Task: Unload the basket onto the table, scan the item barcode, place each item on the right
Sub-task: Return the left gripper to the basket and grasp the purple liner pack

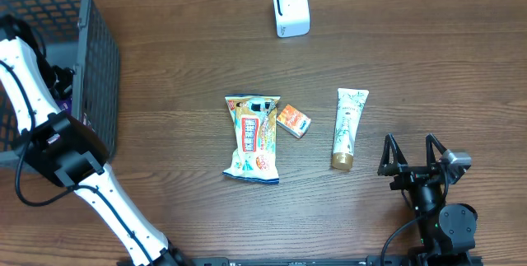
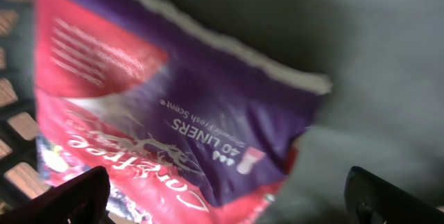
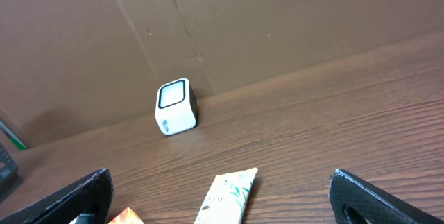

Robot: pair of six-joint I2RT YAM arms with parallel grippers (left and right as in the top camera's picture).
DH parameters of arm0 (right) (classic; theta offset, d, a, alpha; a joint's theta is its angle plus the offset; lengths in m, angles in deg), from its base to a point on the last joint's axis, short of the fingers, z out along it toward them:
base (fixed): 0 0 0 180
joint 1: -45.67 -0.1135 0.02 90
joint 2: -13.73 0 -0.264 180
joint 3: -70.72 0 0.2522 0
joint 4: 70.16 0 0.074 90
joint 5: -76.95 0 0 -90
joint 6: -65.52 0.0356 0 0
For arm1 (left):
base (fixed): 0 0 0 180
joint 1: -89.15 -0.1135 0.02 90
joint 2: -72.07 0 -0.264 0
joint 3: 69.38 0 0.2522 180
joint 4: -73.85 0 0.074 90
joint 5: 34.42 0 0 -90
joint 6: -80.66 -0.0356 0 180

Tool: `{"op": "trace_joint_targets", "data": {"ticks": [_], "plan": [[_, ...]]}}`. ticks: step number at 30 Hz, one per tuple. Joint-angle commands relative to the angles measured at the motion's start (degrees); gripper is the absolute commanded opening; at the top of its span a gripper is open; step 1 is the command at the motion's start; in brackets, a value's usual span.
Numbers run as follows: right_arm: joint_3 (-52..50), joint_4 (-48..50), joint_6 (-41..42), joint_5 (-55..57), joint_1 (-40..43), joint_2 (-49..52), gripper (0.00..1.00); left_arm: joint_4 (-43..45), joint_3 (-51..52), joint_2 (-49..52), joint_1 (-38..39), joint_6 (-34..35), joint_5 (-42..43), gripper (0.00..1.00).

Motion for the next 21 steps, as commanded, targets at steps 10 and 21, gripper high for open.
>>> {"op": "trace_joint_targets", "data": {"ticks": [10, 21], "plan": [[-0.6, 0.5, -0.2, 0.7, 0.2, -0.5, 1.0, -1.4, 1.3, 6.2, 0.4, -0.4, -7.9, 0.72], [-0.6, 0.5, -0.2, 0.7, 0.2, -0.5, 1.0, -2.0, 1.2, 3.3, 0.4, -4.2, -5.2, 0.04]]}}
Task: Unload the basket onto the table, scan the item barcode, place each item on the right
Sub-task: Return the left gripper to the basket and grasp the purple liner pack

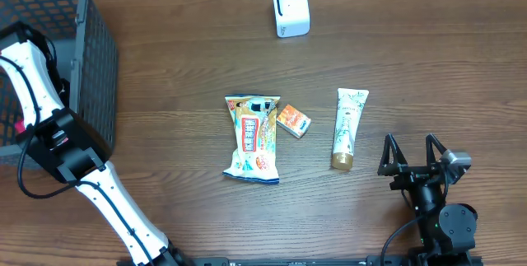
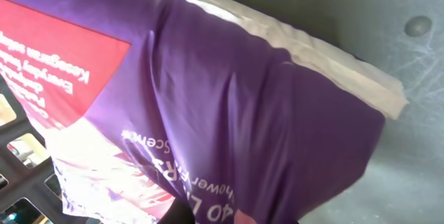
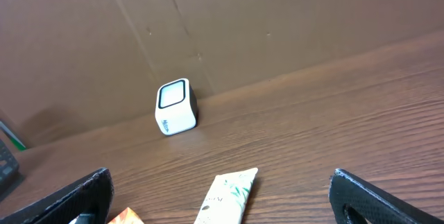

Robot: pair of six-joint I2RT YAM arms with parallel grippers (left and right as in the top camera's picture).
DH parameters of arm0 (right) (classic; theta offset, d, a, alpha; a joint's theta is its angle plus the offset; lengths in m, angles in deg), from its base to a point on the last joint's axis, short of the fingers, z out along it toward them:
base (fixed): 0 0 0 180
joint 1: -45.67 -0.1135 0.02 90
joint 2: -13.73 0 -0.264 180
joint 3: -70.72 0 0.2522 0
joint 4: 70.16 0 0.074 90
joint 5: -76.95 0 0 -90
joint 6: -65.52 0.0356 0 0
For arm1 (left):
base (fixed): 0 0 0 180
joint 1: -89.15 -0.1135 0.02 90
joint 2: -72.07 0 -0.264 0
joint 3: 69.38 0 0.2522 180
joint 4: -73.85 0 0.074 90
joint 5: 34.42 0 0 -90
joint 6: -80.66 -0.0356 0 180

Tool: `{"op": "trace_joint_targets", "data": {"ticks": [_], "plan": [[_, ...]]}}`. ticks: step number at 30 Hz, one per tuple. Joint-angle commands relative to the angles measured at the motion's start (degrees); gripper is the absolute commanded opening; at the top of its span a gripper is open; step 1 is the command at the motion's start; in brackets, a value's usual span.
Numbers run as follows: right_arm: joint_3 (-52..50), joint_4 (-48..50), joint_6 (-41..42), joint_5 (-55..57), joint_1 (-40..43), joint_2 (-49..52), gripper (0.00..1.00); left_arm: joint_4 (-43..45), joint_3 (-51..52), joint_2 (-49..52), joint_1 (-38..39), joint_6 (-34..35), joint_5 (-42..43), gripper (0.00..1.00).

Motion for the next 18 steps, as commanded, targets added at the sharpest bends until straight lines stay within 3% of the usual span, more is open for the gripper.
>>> {"op": "trace_joint_targets", "data": {"ticks": [1, 13, 18], "plan": [[-0.6, 0.5, -0.2, 0.7, 0.2, -0.5, 1.0, 0.3, 0.6, -1.7, 0.2, 0.2, 3.7, 0.04], [-0.6, 0.5, -0.2, 0.7, 0.2, -0.5, 1.0, 9.2, 0.0, -28.8, 0.9, 2.9, 13.0, 0.04], [-0.6, 0.5, -0.2, 0.7, 0.2, -0.5, 1.0, 11.9, 0.0, -40.8, 4.3, 2.6, 21.4, 0.04]]}}
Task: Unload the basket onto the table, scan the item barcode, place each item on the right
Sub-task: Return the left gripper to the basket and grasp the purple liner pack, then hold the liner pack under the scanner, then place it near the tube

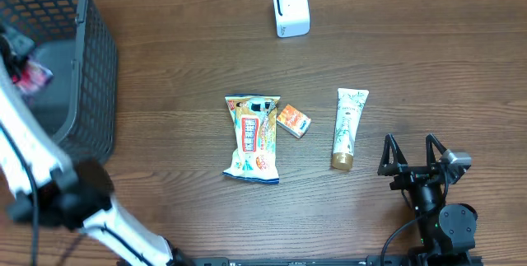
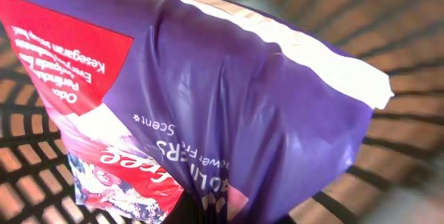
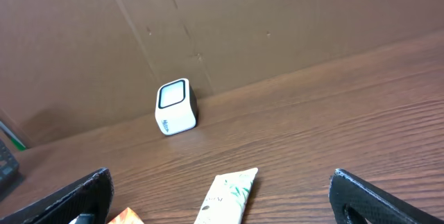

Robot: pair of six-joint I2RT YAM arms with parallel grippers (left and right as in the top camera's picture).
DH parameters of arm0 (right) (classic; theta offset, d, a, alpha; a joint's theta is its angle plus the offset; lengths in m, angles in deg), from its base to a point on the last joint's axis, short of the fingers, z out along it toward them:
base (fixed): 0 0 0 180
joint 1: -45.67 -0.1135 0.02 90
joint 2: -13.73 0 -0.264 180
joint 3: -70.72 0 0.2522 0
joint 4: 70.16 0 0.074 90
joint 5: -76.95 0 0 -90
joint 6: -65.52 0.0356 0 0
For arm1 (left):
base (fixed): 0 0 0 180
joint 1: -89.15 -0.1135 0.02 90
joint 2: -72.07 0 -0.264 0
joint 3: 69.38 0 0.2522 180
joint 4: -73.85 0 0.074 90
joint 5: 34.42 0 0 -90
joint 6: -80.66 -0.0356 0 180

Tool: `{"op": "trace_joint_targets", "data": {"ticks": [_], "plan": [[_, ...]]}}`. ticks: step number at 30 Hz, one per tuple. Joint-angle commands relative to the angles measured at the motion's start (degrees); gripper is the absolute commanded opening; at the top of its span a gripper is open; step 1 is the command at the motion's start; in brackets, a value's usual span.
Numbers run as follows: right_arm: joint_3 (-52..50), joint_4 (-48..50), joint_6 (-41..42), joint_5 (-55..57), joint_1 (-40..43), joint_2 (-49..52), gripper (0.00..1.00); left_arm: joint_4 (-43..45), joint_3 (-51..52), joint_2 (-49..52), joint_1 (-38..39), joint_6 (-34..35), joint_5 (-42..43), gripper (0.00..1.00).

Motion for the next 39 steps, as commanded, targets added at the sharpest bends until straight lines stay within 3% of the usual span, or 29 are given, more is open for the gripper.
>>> {"op": "trace_joint_targets", "data": {"ticks": [1, 5, 9, 16, 22, 29, 31, 34, 35, 36, 37, 39], "plan": [[-0.6, 0.5, -0.2, 0.7, 0.2, -0.5, 1.0, 0.8, -0.9, -9.0, 4.2, 0.4, 10.0, 0.04], [-0.6, 0.5, -0.2, 0.7, 0.2, -0.5, 1.0, 0.8, -0.9, -13.8, 12.6, -0.9, 16.8, 0.04], [-0.6, 0.5, -0.2, 0.8, 0.2, -0.5, 1.0, -0.9, -0.7, -13.9, 26.0, -3.5, 17.4, 0.04], [-0.6, 0.5, -0.2, 0.8, 0.2, -0.5, 1.0, -4.0, 8.2, -2.4, 56.4, -3.2, 15.0, 0.04], [-0.6, 0.5, -0.2, 0.7, 0.2, -0.5, 1.0, 1.1, 11.0, 9.9, 67.3, 0.1, 14.9, 0.04], [-0.6, 0.5, -0.2, 0.7, 0.2, -0.5, 1.0, 3.9, 11.0, 19.1, 73.2, 2.4, 14.9, 0.05], [-0.6, 0.5, -0.2, 0.7, 0.2, -0.5, 1.0, 3.8, 11.0, 19.8, 73.6, 2.1, 14.9, 0.2], [-0.6, 0.5, -0.2, 0.8, 0.2, -0.5, 1.0, 2.6, 8.9, 19.5, 72.6, 1.8, 15.0, 0.34], [-0.6, 0.5, -0.2, 0.7, 0.2, -0.5, 1.0, 1.5, 7.3, 19.4, 71.8, 1.6, 14.9, 0.42], [-0.6, 0.5, -0.2, 0.7, 0.2, -0.5, 1.0, -0.5, 4.2, 19.4, 70.7, 1.2, 15.0, 0.6], [-0.6, 0.5, -0.2, 0.7, 0.2, -0.5, 1.0, -2.1, 1.9, 19.3, 70.0, 1.2, 14.9, 0.7], [-0.6, 0.5, -0.2, 0.7, 0.2, -0.5, 1.0, -5.2, -3.0, 19.1, 68.3, 1.2, 14.9, 0.8]]}}
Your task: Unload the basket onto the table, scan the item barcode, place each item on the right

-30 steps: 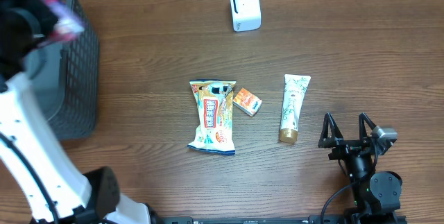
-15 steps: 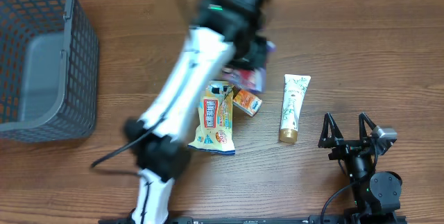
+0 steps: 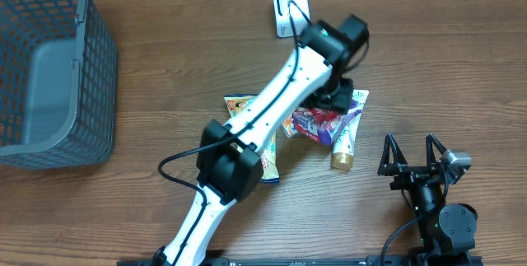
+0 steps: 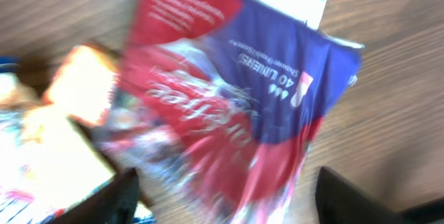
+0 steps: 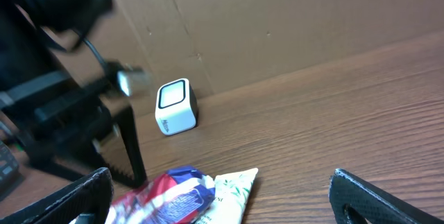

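A purple and red liner pack [image 3: 318, 123] lies in the middle of the table, across a small orange box [image 3: 287, 123] and a white tube [image 3: 347, 132]. In the left wrist view the pack [image 4: 236, 106] is blurred, printed side up. My left gripper [image 3: 331, 101] stands just above it, open, with the fingers [image 4: 121, 197] wide on either side. The white scanner [image 3: 290, 8] stands at the back edge, also seen low down as the scanner [image 5: 175, 106]. My right gripper [image 3: 416, 157] rests open at the front right, holding nothing.
A snack bag [image 3: 249, 138] lies left of the orange box. A grey mesh basket [image 3: 90, 68] stands at the far left. The left arm reaches across the table from the front to the scanner's side. A brown cardboard wall [image 5: 277, 23] backs the table.
My left gripper was shut on the liner pack over the basket at the far left. Now it is open at the table's middle, and the pack lies on the tube and orange box.
My left gripper was open over the liner pack inside the basket. Then it was shut on the pack, then held it above the basket. Now the pack lies on the table among the other items. The right arm has stayed put throughout.
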Robot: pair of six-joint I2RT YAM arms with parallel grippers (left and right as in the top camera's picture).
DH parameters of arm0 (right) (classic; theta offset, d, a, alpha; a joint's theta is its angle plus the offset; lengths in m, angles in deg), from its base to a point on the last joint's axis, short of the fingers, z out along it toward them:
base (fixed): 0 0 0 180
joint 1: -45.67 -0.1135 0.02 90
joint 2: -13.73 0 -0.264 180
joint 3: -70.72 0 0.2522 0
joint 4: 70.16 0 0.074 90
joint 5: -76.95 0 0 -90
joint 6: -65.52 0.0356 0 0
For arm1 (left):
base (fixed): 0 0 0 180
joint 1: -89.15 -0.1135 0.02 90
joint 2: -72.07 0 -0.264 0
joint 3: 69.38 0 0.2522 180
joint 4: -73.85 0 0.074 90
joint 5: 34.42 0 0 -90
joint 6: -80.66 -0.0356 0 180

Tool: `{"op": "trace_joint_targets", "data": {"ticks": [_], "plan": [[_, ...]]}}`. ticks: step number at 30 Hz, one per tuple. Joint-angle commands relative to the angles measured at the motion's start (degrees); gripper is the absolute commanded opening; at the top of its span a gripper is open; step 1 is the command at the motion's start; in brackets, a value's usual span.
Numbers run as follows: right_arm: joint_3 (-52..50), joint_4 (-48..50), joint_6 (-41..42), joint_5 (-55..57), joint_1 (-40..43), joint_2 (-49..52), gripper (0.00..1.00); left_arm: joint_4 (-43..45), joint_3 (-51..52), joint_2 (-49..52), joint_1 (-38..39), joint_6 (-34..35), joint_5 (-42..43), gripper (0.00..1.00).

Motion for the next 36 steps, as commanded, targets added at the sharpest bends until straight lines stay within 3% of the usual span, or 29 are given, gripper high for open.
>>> {"op": "trace_joint_targets", "data": {"ticks": [1, 2, 3, 6, 13, 15, 18, 29, 36], "plan": [[-0.6, 0.5, -0.2, 0.7, 0.2, -0.5, 1.0, -4.9, -12.6, -1.8, -4.7, -0.3, 0.0, 0.83], [-0.6, 0.5, -0.2, 0.7, 0.2, -0.5, 1.0, -8.2, -17.8, -2.4, -6.5, -0.3, 0.2, 0.87], [-0.6, 0.5, -0.2, 0.7, 0.2, -0.5, 1.0, -8.3, -20.8, -3.4, -8.0, -2.4, 1.9, 1.0], [-0.6, 0.5, -0.2, 0.7, 0.2, -0.5, 1.0, -8.3, -23.9, -8.5, -11.7, -2.8, 5.4, 1.0], [-0.6, 0.5, -0.2, 0.7, 0.2, -0.5, 1.0, -8.3, -24.1, -21.0, -22.5, -3.1, 3.3, 1.0], [-0.6, 0.5, -0.2, 0.7, 0.2, -0.5, 1.0, -8.3, -24.1, -24.5, -26.8, -6.4, 3.0, 1.0], [-0.6, 0.5, -0.2, 0.7, 0.2, -0.5, 1.0, -8.3, -23.5, -27.7, -31.9, -9.4, 3.1, 1.0], [-0.6, 0.5, -0.2, 0.7, 0.2, -0.5, 1.0, -8.3, -15.7, -34.5, -55.9, -7.5, 3.2, 1.0], [-0.6, 0.5, -0.2, 0.7, 0.2, -0.5, 1.0, -8.3, -8.1, -34.3, -58.4, -13.2, 1.2, 1.0]]}}
